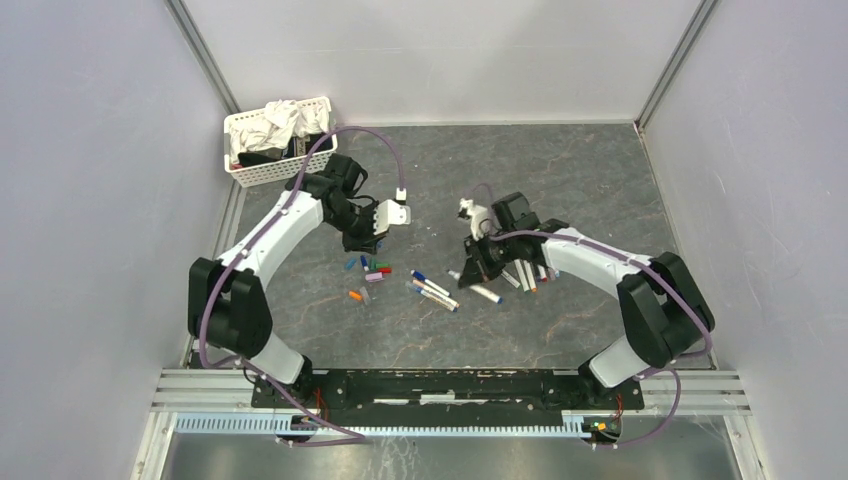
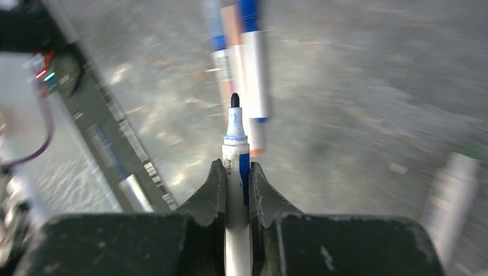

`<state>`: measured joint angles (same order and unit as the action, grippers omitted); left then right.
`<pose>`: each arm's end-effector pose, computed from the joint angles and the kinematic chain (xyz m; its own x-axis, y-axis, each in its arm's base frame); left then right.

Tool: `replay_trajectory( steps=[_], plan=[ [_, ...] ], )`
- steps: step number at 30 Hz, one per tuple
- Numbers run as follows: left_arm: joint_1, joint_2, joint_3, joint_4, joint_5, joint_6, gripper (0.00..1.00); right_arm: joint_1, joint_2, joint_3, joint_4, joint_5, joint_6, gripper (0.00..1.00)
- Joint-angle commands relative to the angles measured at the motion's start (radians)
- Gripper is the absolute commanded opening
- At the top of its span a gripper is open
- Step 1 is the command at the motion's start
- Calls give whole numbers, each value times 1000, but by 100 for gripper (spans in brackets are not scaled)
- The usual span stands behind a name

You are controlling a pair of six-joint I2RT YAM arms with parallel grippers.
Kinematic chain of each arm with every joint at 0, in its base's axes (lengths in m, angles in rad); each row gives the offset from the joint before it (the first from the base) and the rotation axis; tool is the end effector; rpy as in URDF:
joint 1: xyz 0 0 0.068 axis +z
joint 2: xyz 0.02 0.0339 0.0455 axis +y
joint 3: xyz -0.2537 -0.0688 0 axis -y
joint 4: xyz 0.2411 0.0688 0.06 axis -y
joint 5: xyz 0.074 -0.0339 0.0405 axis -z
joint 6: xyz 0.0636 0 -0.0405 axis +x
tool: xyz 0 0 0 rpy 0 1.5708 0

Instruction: Open the pen caps

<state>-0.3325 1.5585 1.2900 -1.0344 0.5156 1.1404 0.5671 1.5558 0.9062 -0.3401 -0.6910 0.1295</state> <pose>0.2729 -0.1274 0.2364 -0.0101 0.8400 -0.5425 0.9983 0.0393 0.0422 0.2414 0.2018 0.1663 -0.7907 -0.3856 -0.4755 -0.6121 0.5162 0.5991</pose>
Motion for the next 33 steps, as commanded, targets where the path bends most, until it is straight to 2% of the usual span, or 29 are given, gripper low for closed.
replay_trajectory(
  steps=[1, 5, 7, 15, 19, 20, 25, 27, 31, 32, 33],
  plan=[
    [-2, 67, -52, 198, -38, -138, 8, -110, -89, 8, -1, 391, 31, 0],
    [-2, 126, -83, 295, -66, -205, 15, -177, -140, -59, 51, 648, 59, 0],
    [-2, 151, -93, 337, -82, -245, 17, -204, -145, -88, 78, 714, 63, 0],
    [-3, 227, -87, 370, -89, -291, 20, -227, -97, -127, 152, 821, 68, 0],
    [-3, 226, -86, 353, -72, -293, 27, -227, -66, -133, 169, 848, 62, 2],
    [-3, 224, -83, 345, -66, -293, 33, -229, -59, -133, 168, 850, 62, 5],
    [-3, 169, -78, 321, -56, -292, 46, -228, -40, -133, 167, 840, 59, 26],
    [-1, 138, -76, 308, -50, -283, 60, -229, -43, -135, 165, 834, 60, 32],
    [-2, 93, -55, 281, -53, -283, 67, -228, -64, -138, 155, 821, 65, 37],
    [-2, 84, -45, 271, -50, -285, 95, -228, -73, -138, 153, 817, 68, 37],
    [-2, 74, -34, 261, -47, -290, 99, -227, -80, -138, 147, 813, 68, 38]
  ],
)
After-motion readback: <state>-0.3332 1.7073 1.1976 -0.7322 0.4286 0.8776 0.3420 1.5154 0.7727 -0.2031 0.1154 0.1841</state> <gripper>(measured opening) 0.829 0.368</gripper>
